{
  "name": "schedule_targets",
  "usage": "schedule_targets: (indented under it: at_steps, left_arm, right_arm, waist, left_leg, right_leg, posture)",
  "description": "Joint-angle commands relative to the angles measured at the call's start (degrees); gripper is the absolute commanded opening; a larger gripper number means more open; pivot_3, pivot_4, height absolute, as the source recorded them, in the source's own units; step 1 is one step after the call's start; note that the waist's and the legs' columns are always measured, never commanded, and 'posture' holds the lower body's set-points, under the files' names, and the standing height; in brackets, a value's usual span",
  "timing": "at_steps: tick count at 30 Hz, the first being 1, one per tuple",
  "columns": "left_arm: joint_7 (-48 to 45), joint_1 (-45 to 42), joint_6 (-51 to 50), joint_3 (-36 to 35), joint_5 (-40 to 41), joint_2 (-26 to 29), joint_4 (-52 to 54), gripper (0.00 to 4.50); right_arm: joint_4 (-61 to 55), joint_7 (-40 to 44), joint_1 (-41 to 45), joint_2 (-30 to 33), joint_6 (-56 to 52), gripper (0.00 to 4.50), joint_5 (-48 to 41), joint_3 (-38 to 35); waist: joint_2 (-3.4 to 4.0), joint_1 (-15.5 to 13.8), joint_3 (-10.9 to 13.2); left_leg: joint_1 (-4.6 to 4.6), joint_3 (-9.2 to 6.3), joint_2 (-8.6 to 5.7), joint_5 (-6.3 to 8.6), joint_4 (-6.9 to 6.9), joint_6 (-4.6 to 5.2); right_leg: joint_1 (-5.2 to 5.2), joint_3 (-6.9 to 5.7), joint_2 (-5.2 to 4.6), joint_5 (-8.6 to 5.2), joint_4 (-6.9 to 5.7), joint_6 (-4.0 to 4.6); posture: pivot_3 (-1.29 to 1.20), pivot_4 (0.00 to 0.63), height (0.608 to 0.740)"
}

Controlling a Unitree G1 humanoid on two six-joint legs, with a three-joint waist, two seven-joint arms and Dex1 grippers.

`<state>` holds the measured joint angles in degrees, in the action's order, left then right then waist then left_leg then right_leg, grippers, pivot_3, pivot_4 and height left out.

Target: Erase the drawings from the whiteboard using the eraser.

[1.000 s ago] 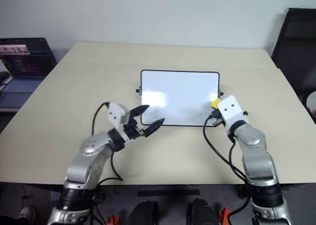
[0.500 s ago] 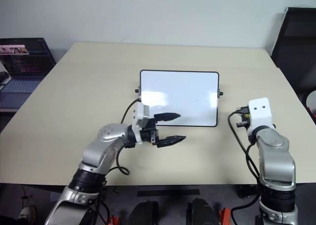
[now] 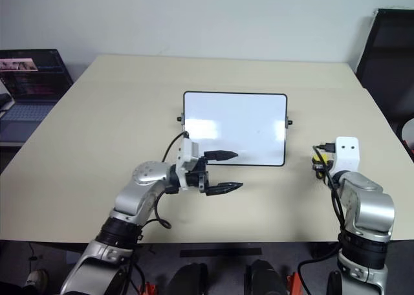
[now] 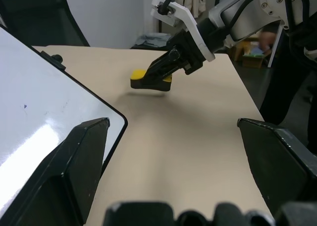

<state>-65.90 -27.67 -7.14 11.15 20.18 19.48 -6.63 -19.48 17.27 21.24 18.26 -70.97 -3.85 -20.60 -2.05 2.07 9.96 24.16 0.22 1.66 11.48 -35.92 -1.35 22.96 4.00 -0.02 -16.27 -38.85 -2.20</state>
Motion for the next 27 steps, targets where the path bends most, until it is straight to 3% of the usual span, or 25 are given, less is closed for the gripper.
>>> schedule_targets:
  at_steps: [1,9,13,14,15,17,21,27]
  left_arm:
    - [-0.4,-0.1,0.8,0.0,0.1,0.2,2.0,4.50]
    - [-0.3,0.1,0.7,0.3,-0.4,0.5,2.6,4.50]
    - [-0.2,-0.3,0.8,0.2,-0.6,0.4,2.3,4.50]
    - [-0.2,-0.3,0.9,0.1,-0.6,0.4,2.2,4.50]
    - [-0.3,-0.2,0.9,0.1,-0.6,0.4,2.2,4.50]
    - [-0.2,-0.1,1.0,0.0,-0.7,0.4,2.1,4.50]
    - [-0.2,0.2,1.1,-0.2,-0.7,0.4,2.1,4.50]
    - [0.5,1.4,-0.8,-1.6,0.4,1.8,4.4,4.50]
  right_arm:
    - [0.3,0.3,0.0,0.8,3.4,0.92,-1.8,0.2]
    - [4.2,-0.1,-0.2,1.7,7.4,0.92,-3.5,0.6]
    - [6.1,-0.3,0.0,2.7,8.9,2.16,-3.9,1.1]
    - [6.5,-0.4,0.0,2.9,9.1,2.22,-4.0,1.2]
    - [6.8,-0.3,0.0,3.2,9.4,2.64,-4.2,1.3]
    - [7.3,-0.5,0.0,3.5,9.7,3.04,-4.6,1.4]
    - [7.6,-1.0,0.1,3.4,9.6,4.47,-5.3,1.3]
    - [4.5,-5.7,3.8,-1.8,2.2,4.47,-8.8,-5.3]
  waist:
    - [0.00,0.0,0.0]
    - [0.00,0.0,0.0]
    - [0.00,0.0,0.0]
    - [0.00,0.0,0.0]
    - [0.00,0.0,0.0]
    - [0.00,0.0,0.0]
    - [0.00,0.0,0.0]
    - [0.01,0.2,0.0]
  left_leg:
    - [0.05,0.00,0.00,0.00,0.00,0.00]
    - [0.28,0.00,-0.01,0.00,-0.03,0.00]
    - [0.28,0.00,-0.01,0.00,-0.03,0.00]
    - [0.28,0.02,-0.01,0.00,-0.04,0.00]
    - [0.28,0.02,-0.01,0.00,-0.04,0.00]
    - [0.28,0.02,-0.01,0.00,-0.04,0.00]
    - [0.28,0.02,-0.01,0.00,-0.04,0.00]
    - [0.28,-0.01,0.01,0.00,-0.04,0.00]
  right_leg:
    - [0.04,-0.01,0.01,0.00,0.00,0.00]
    - [0.24,-0.03,0.01,0.01,-0.02,-0.02]
    - [0.24,-0.04,0.03,0.02,-0.03,-0.02]
    - [0.24,-0.04,0.03,0.02,-0.03,-0.02]
    - [0.24,-0.03,0.03,0.02,-0.02,-0.02]
    - [0.24,-0.03,0.03,0.01,-0.02,-0.02]
    - [0.24,-0.03,0.04,0.02,-0.03,-0.02]
    - [0.24,-0.02,0.06,0.02,-0.04,-0.01]
  posture:
    - [0.00,0.150,0.740]
    - [0.00,0.150,0.740]
    - [0.00,0.150,0.740]
    - [0.00,0.150,0.740]
    - [0.00,0.150,0.740]
    - [0.00,0.150,0.740]
    - [0.00,0.150,0.740]
    - [0.00,0.150,0.740]
